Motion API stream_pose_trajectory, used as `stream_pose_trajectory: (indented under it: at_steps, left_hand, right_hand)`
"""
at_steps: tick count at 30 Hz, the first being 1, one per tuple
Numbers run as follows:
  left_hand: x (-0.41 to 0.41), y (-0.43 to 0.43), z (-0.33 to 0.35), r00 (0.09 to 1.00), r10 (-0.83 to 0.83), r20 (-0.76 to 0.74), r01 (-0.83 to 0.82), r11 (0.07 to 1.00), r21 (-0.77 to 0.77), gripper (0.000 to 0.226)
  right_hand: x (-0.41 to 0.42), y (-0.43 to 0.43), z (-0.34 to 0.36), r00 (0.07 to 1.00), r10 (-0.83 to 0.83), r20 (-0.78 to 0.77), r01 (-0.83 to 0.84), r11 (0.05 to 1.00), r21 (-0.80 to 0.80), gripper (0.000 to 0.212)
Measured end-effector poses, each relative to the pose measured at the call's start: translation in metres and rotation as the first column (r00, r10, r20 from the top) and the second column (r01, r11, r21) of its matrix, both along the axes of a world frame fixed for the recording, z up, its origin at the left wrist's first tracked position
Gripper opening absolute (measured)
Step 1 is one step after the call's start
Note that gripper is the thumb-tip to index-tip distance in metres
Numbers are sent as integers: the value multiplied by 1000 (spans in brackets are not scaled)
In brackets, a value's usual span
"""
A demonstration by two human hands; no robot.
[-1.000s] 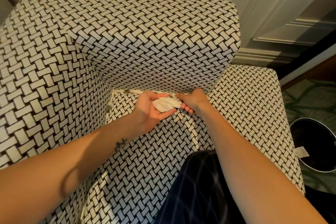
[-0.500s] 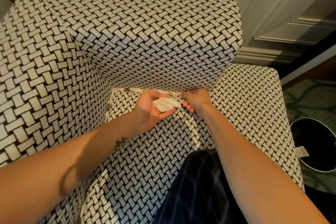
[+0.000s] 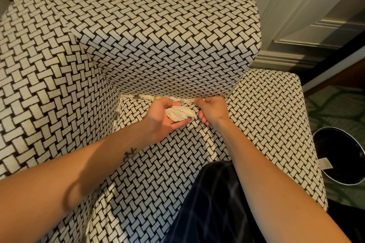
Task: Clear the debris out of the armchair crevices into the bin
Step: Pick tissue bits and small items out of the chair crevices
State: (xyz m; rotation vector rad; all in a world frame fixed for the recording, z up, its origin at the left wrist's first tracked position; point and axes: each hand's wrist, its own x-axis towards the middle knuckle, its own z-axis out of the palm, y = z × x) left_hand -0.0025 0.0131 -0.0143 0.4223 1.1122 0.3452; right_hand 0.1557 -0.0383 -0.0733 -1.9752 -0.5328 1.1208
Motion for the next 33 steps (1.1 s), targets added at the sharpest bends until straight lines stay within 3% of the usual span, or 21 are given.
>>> stream_pose_trajectory:
  at_steps: [9, 14, 16, 18, 20, 22, 24, 28, 33]
  left_hand:
    - [-1, 1, -2, 1000, -17, -6, 17, 1000, 10, 32]
    - [-2, 1, -7, 997, -60, 50, 60, 998, 1, 40]
    - [-3, 1, -7, 987, -120, 108, 119, 993, 16, 37]
    - [-3, 0, -7, 977, -181, 114, 176, 983, 48, 33]
    - [-3, 0, -10, 976, -211, 48, 205, 973, 107, 35]
    - [-3, 2, -11, 980, -199, 10, 195, 968, 157, 34]
    - [-4, 4, -8, 990, -142, 21, 138, 979, 153, 29]
    - [-3, 9, 5, 992, -113, 53, 103, 982, 160, 32]
    - [3, 6, 24, 977, -210, 32, 196, 948, 251, 51]
  right_hand:
    - [2, -31, 18, 992, 100, -79, -83, 977, 197, 26]
    - [-5, -36, 23, 960, 279, 23, -275, 926, 259, 30]
    - [-10, -35, 25, 910, 385, 153, -411, 888, 206, 33]
    - [-13, -31, 27, 754, 515, 406, -579, 814, 43, 35]
    - [-15, -28, 29, 622, 553, 555, -633, 772, -61, 36]
    - [-15, -29, 30, 592, 518, 618, -641, 767, -30, 36]
    - [-16, -31, 32, 627, 452, 635, -625, 778, 63, 35]
    - [-19, -36, 42, 812, 314, 492, -476, 845, 245, 29]
    - [-20, -38, 69, 804, 278, 526, -475, 832, 287, 30]
